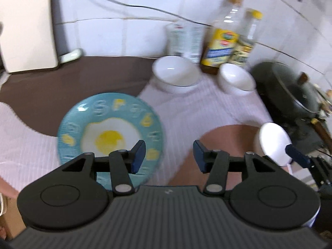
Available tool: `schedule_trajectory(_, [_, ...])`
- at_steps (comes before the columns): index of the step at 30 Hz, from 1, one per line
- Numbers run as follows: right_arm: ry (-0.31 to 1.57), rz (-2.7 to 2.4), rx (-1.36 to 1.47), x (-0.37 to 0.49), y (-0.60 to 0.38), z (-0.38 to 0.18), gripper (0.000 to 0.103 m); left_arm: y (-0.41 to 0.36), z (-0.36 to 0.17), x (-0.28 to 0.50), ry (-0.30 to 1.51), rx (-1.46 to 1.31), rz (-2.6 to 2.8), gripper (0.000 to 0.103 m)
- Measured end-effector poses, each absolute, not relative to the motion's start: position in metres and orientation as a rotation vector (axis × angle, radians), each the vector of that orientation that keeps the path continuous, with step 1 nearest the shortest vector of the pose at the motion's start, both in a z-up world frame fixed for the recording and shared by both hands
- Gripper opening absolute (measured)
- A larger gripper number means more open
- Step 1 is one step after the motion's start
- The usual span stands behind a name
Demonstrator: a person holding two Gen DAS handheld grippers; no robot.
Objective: Organize plates and bowls
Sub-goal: 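Move both grippers away from the plate stack toward the white bowls, then close both grippers on the rim of the white bowl beside the stove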
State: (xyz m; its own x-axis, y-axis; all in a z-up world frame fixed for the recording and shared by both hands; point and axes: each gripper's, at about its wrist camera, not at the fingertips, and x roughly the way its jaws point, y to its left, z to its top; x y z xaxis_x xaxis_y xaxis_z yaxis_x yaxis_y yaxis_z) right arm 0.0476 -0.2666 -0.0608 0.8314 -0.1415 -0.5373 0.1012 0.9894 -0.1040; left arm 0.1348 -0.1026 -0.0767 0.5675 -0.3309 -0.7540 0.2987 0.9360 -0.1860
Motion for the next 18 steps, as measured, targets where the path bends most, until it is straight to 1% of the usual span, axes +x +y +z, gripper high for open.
schedule_trajectory(2, [0.576,-0.163,-0.090,0.041,-0.274,-0.064,0.071,-0.115,-0.075,0.128,0.881,-0.025,-0.404,0.055])
schedule_trajectory(6, [0.602,-0.220,-0.058,0.034,-0.291,-0.077,0.078,-0.135,-0.073,0.119,0.857,-0.016,-0.463,0.059])
schedule_trajectory(7, [0.609,-0.231,-0.053,0.032,-0.296,-0.082,0.086,-0.140,-0.074,0.118,0.856,-0.017,-0.477,0.061])
schedule_trajectory(8, [0.611,-0.246,-0.059,0.031,-0.299,-0.087,0.090,-0.146,-0.075,0.118,0.856,-0.019,-0.493,0.062])
schedule_trajectory(18, [0.653,-0.318,-0.033,0.043,-0.333,-0.139,0.092,-0.204,-0.105,0.130,0.895,-0.013,-0.640,0.066])
